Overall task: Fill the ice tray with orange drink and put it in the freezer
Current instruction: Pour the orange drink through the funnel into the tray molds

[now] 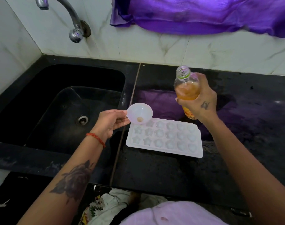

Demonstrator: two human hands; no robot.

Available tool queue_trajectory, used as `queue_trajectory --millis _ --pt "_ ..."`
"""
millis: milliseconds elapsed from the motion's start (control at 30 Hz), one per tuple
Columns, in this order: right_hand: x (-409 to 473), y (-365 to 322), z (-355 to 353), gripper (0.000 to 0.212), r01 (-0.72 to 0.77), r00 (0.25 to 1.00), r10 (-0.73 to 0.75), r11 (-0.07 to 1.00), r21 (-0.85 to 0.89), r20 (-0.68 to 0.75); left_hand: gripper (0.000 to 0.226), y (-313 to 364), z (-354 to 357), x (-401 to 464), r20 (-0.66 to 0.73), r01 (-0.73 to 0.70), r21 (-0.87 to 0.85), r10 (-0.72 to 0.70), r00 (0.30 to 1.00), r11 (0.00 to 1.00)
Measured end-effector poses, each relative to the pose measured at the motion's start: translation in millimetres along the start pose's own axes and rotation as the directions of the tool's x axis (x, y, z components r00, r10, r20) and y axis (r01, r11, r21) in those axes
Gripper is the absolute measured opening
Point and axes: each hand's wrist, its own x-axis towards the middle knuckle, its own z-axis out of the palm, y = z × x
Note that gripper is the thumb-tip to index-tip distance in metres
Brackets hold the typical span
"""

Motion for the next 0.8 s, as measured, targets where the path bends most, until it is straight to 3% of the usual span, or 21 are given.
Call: queue_trajectory --millis 267,800 --pt "-6.2 -12.2 4.0 0.074 0.271 0.951 -0.183 0.882 -0.386 0.25 0.005 -0.6 -1.5 1.4 -0.008 0.002 -0.03 -0.002 1.0 1.0" --pt "-0.9 -6.9 23.0 0.067 0.403 0.895 -0.177 0.715 -0.572 0.409 0.003 7.3 2.0 -0.6 -0.027 -0.018 0.015 0.019 0.999 1.0"
